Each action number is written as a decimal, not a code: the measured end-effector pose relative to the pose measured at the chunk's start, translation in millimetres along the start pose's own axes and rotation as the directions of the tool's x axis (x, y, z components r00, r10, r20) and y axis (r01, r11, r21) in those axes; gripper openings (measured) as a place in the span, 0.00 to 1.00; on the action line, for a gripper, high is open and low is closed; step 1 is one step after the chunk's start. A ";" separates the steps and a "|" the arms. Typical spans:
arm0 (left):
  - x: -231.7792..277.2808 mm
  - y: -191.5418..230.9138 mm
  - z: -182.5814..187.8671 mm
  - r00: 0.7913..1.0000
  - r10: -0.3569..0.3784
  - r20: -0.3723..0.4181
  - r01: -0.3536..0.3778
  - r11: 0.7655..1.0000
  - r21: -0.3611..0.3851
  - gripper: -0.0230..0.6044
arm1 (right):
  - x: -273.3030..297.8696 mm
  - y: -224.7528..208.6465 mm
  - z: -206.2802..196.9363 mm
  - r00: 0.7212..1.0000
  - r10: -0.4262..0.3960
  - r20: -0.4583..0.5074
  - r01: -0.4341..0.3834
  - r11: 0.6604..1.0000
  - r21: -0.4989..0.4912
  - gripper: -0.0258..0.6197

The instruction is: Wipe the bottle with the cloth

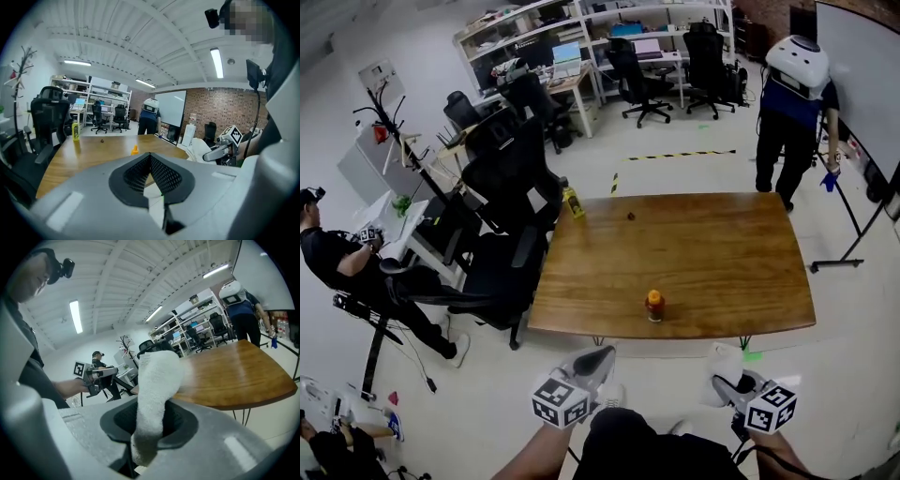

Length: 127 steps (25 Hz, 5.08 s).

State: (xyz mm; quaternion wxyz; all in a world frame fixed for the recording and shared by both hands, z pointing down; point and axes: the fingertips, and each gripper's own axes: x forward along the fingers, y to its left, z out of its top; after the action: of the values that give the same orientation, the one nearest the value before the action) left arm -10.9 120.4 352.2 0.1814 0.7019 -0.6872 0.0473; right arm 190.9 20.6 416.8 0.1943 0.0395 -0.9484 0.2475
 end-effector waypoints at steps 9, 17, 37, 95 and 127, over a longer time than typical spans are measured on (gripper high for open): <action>90.7 37.6 33.1 0.949 -0.307 -0.073 0.316 0.933 0.175 0.12 | 41.8 -15.4 2.3 0.979 -0.189 0.080 0.177 0.975 0.133 0.15; 161.1 56.9 19.0 0.763 -0.600 -0.242 0.644 0.672 0.365 0.21 | 115.6 -11.1 26.9 0.912 -0.337 0.233 0.264 0.919 0.292 0.15; 191.3 42.6 -6.6 0.549 -0.762 -0.344 0.832 0.462 0.307 0.18 | 203.0 -28.1 63.3 0.653 -0.513 0.557 0.188 0.822 0.537 0.15; 164.8 25.3 -8.7 0.514 -0.843 -0.160 0.849 0.474 0.233 0.17 | 169.1 -71.5 68.9 0.966 -0.134 0.221 0.018 0.887 0.462 0.16; 166.8 31.3 -1.9 0.512 -0.858 -0.039 0.840 0.490 0.234 0.17 | 265.1 -135.5 11.1 0.900 -0.097 -0.425 0.136 0.989 0.061 0.15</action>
State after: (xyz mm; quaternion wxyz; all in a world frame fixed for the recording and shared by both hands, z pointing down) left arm -32.7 -36.7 412.6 0.0726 0.9657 -0.2491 -0.0003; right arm -34.1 -97.6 572.4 0.4067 0.0506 -0.8680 0.2803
